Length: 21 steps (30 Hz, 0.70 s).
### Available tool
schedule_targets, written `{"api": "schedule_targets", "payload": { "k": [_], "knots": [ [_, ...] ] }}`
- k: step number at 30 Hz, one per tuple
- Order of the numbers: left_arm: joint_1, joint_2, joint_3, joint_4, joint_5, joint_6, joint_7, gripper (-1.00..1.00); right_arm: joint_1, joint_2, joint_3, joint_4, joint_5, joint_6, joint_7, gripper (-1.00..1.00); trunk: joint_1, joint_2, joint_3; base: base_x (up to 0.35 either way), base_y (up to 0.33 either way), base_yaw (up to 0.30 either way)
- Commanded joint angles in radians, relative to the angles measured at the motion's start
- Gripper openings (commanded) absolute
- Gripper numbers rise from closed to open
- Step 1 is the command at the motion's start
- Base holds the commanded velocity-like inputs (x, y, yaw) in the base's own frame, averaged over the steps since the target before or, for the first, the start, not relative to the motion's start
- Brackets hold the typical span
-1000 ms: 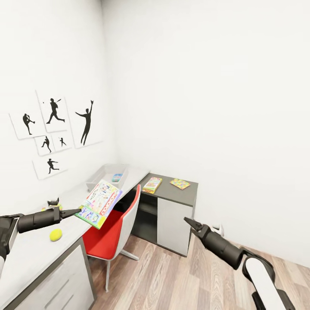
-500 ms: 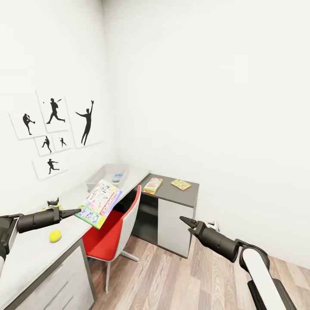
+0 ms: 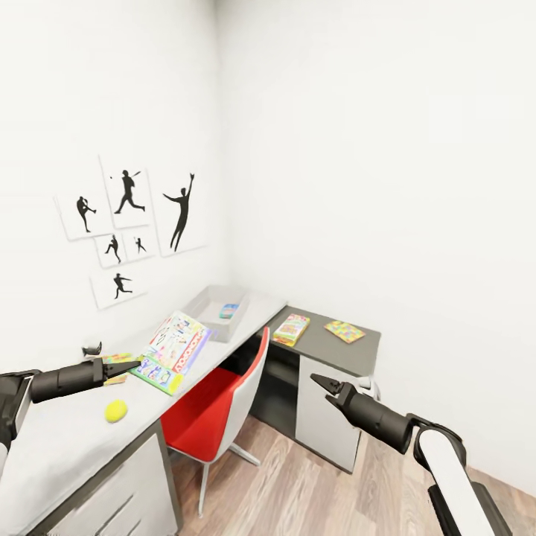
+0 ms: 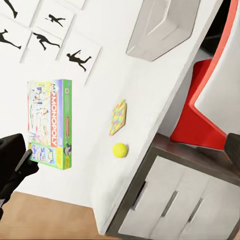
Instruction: Put all the toys in the child's room - the three board games (two on the bed and one on the table), the two jigsaw puzzles on the table, and the tennis ball on the table - inside the toy box on the table in the child's room.
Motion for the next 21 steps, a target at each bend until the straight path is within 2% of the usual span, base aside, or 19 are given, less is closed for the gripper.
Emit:
{"api": "schedule_targets", "payload": {
  "k": [1,6,12,21],
  "knots": [
    [-0.001,-0.001,0.004,0.000,-0.010,0.010,-0.008,-1.00,0.000,0.000,-0.002,0.000,0.003,0.005,0.004,1.00,0.001,-0.001,0.000,0.070,-0.002,0.292],
    [-0.001,-0.001,0.003,0.000,-0.010,0.010,-0.008,-1.00,0.000,0.000,-0.002,0.000,0.003,0.005,0.006,1.00,0.001,-0.001,0.000,0.071,-0.036,0.292],
    [-0.001,-0.002,0.003,0.000,-0.010,0.010,-0.008,-1.00,0.000,0.000,-0.002,0.001,0.003,0.005,0.007,1.00,0.001,-0.001,-0.001,0.198,-0.176,0.279],
    [-0.001,-0.003,0.003,0.000,-0.010,0.010,-0.008,-1.00,0.002,0.000,-0.005,0.001,0.003,0.004,0.011,1.00,0.001,-0.001,-0.001,0.232,-0.174,0.036]
  ]
}}
